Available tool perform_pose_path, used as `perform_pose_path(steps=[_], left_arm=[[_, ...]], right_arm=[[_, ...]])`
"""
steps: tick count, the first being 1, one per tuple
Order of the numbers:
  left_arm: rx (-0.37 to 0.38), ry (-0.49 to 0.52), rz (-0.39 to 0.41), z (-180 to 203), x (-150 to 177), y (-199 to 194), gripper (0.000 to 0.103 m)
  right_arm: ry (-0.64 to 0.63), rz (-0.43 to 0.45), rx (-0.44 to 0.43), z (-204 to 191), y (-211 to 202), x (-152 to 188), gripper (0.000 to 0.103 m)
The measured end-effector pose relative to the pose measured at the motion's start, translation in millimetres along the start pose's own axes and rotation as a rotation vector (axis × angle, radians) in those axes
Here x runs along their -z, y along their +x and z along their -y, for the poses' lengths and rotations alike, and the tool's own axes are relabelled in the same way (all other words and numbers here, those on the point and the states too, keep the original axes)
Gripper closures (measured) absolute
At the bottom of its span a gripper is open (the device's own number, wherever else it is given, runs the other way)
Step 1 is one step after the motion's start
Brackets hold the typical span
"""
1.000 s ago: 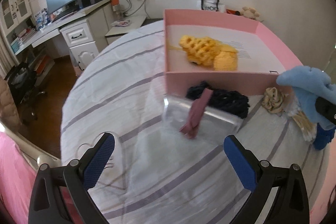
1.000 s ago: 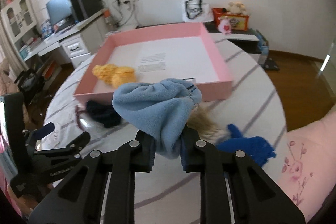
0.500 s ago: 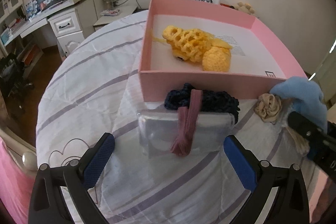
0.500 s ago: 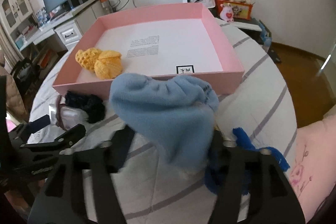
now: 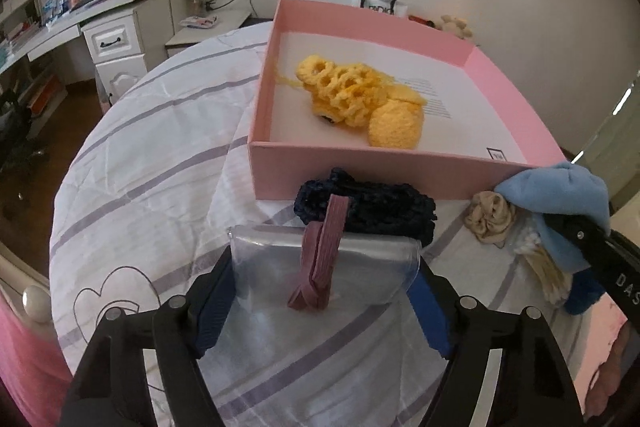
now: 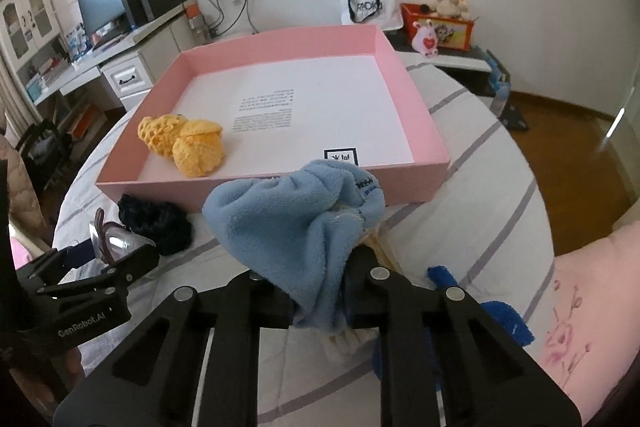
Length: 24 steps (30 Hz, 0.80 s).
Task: Organize soft objects
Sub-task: 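Grasp the light-blue cloth with the right gripper while the left gripper grasps the clear pink-strapped bag, then lift the light-blue cloth with the right gripper while the left gripper lifts the clear bag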
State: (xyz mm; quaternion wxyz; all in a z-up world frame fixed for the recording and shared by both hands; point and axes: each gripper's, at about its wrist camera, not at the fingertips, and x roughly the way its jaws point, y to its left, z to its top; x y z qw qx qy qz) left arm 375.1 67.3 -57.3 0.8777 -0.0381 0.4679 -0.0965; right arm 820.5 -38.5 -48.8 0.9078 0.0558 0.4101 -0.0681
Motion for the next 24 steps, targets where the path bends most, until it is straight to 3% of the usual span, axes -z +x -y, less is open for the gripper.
perform_pose_path(steps=[10, 24], left_arm=[[0.001, 0.016, 0.038, 4.6, 7.6, -22.7, 0.029], [0.016, 0.043, 0.15, 8.5, 27.6, -95.9, 0.029]], right_arm=[[0.022, 0.027, -0.006, 2.1, -17.5, 1.7, 0.088], [0.022, 0.116, -0.016, -6.9, -74.0, 19.6, 0.088]])
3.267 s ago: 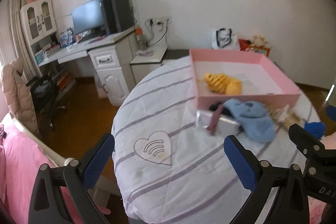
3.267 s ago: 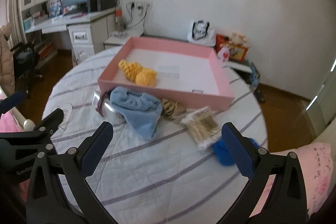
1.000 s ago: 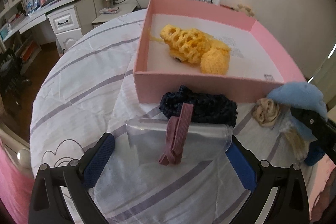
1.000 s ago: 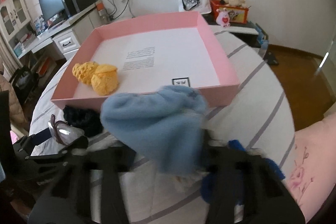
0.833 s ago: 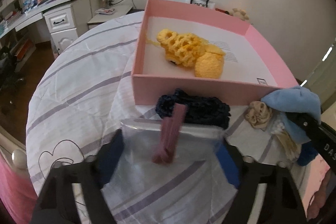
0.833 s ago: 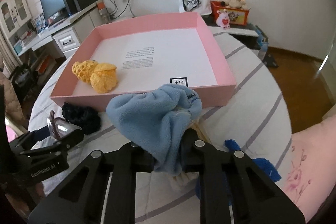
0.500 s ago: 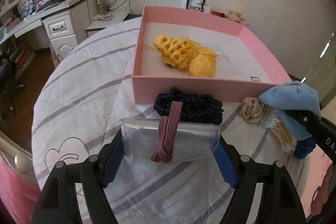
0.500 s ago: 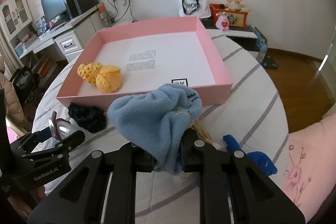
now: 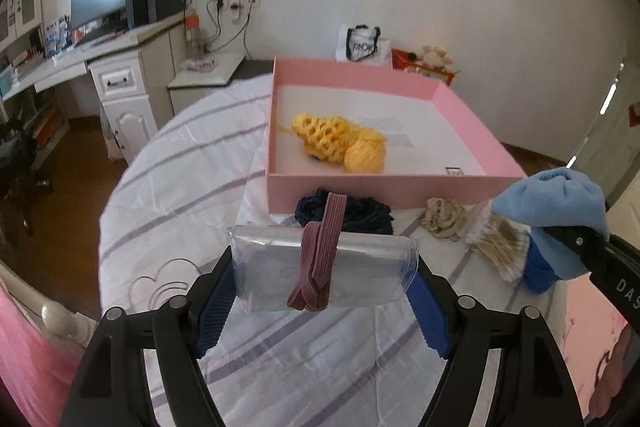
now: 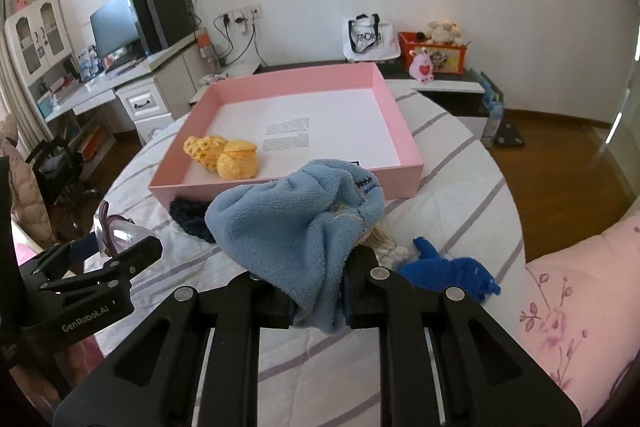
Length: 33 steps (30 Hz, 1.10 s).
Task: Organize soft objects
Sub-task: 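Lift the light-blue cloth with the right gripper while the left gripper lifts the clear bag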
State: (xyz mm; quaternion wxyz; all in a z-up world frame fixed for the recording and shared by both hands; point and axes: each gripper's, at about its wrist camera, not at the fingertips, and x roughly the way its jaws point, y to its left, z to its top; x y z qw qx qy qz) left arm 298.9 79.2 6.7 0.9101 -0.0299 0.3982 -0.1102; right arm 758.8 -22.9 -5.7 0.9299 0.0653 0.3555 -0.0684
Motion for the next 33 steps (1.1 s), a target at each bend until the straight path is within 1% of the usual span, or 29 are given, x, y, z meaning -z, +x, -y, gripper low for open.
perform_pose_path(steps=[7, 11, 15, 18, 24, 33], left_arm=[[-0.001, 0.009, 0.077, 1.7, 7.6, -45.4, 0.029], [-0.033, 0.019, 0.14, 2.6, 13.5, -75.3, 0.029], [-0.028, 0.024, 0.191, 6.7, 19.1, -103.7, 0.029], [-0.027, 0.03, 0.247, 12.3, 24.6, -128.5, 0.029], [-0.018, 0.049, 0.351, 19.2, 44.2, -175.3, 0.029], [-0.003, 0.074, 0.472, 24.5, 78.6, -230.5, 0.028]], right_arm=[[-0.021, 0.069, -0.006, -8.2, -41.1, 6.1, 0.089], [-0.038, 0.112, -0.017, -13.4, -62.7, 8.7, 0.089], [-0.039, 0.163, -0.018, -14.6, -84.8, 10.1, 0.089], [-0.044, 0.204, -0.016, -16.1, -102.1, 10.0, 0.089], [-0.046, 0.273, -0.029, -18.2, -133.9, 13.7, 0.089], [-0.066, 0.363, -0.035, -24.8, -170.7, 20.0, 0.089]])
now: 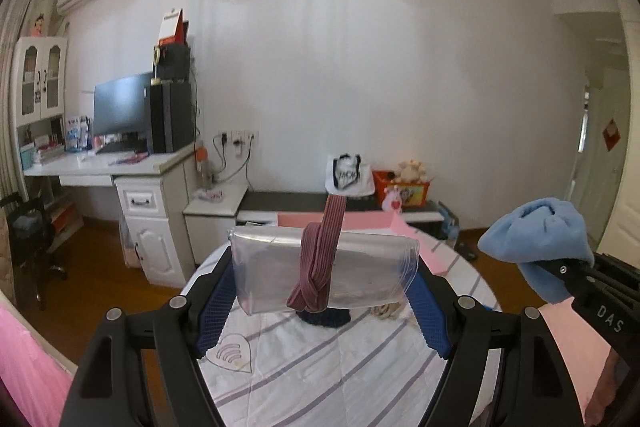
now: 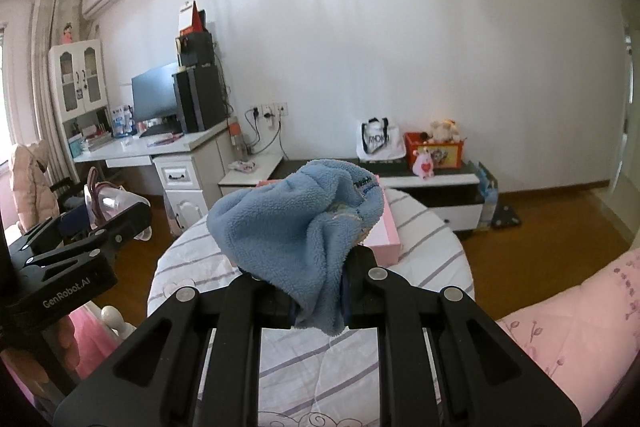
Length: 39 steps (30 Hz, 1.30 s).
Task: Organize soft objects
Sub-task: 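Lift the light-blue cloth with the right gripper while the left gripper lifts the clear bag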
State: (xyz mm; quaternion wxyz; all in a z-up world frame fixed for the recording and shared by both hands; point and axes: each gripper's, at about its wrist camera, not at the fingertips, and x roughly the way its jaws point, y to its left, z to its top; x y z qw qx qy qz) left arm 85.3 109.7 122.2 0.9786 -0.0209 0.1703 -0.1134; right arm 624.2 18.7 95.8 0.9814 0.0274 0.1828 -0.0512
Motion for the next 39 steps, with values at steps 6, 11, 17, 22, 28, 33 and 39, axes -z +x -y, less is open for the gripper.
perform_pose_path(steps=[6, 11, 17, 22, 28, 33, 39], left_arm=[[-0.01, 0.006, 0.036, -1.7, 27.9, -26.4, 0.028], [-0.006, 0.007, 0.041, -1.0, 45.5, -35.2, 0.028], [-0.007, 0.006, 0.034, -1.4, 51.7, -38.7, 0.029], [-0.005, 0.0, 0.026, -3.5, 46.3, -33.8, 0.028], [-0.006, -0.001, 0.016, -1.8, 26.2, -18.9, 0.029], [-0.007, 0.001, 0.002, -0.3, 21.6, -11.0, 0.029], [-0.004, 0.001, -0.018, -2.4, 13.4, 1.2, 0.029]], right_arm=[[-0.004, 0.035, 0.002, -3.6, -14.8, -1.5, 0.089], [-0.006, 0.039, -0.003, -3.4, -19.3, -1.0, 0.089], [-0.003, 0.03, -0.003, -1.7, -15.4, -3.7, 0.089], [-0.002, 0.02, -0.005, 0.0, -11.7, -5.5, 0.089], [-0.003, 0.01, -0.007, -5.0, -8.1, -4.0, 0.089], [0.001, 0.003, -0.005, -6.8, -4.7, -3.2, 0.089], [0.011, -0.024, -0.002, -6.3, 10.3, -5.2, 0.089]])
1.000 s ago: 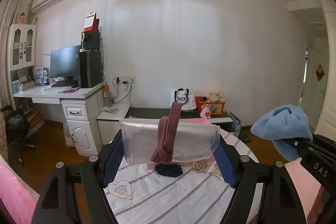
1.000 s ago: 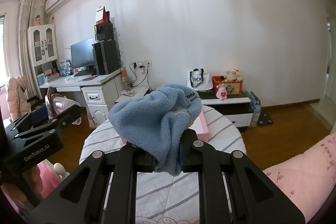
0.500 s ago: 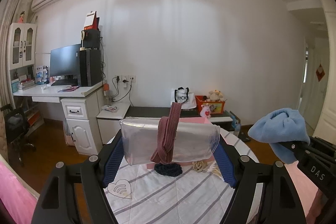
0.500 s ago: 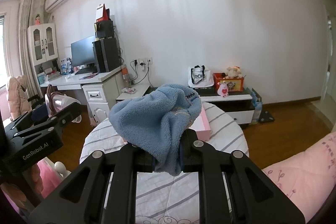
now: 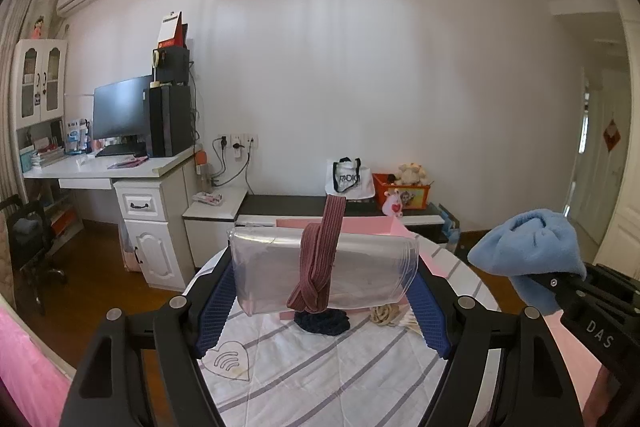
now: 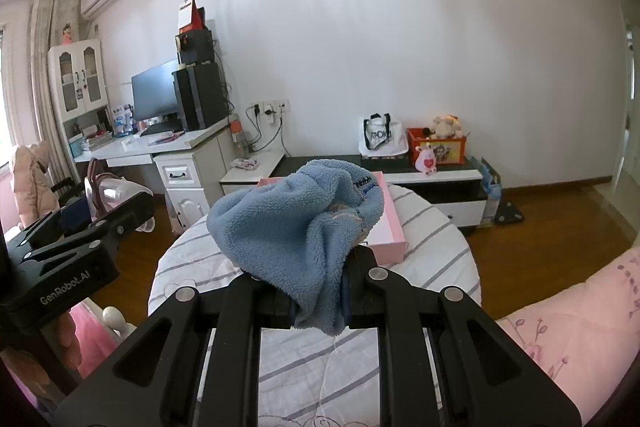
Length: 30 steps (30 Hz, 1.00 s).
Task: Organize soft objects
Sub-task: 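Lift the light-blue cloth with the right gripper while the left gripper lifts the clear bag, then lower the cloth and the bag into the pink tray and open both grippers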
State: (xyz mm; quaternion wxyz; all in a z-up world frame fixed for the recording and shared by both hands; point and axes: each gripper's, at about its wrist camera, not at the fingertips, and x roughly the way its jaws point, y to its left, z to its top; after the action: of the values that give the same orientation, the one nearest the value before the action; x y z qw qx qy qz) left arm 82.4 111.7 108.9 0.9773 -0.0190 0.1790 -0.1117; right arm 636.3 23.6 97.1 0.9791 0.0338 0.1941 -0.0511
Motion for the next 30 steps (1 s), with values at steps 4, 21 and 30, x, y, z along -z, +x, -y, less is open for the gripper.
perform_pose_path(steps=[4, 21, 30], left_arm=[[-0.001, -0.001, -0.012, -2.9, -6.3, 11.7, 0.029], [0.006, 0.011, -0.116, -9.0, -37.5, 109.8, 0.029], [0.01, 0.028, -0.189, -4.7, -66.3, 187.5, 0.029]], right_arm=[[0.003, -0.009, 0.003, 0.8, 10.0, -2.4, 0.089], [0.024, -0.096, 0.003, 20.6, 88.1, -15.6, 0.089], [0.032, -0.188, 0.01, 32.8, 160.1, -20.6, 0.089]])
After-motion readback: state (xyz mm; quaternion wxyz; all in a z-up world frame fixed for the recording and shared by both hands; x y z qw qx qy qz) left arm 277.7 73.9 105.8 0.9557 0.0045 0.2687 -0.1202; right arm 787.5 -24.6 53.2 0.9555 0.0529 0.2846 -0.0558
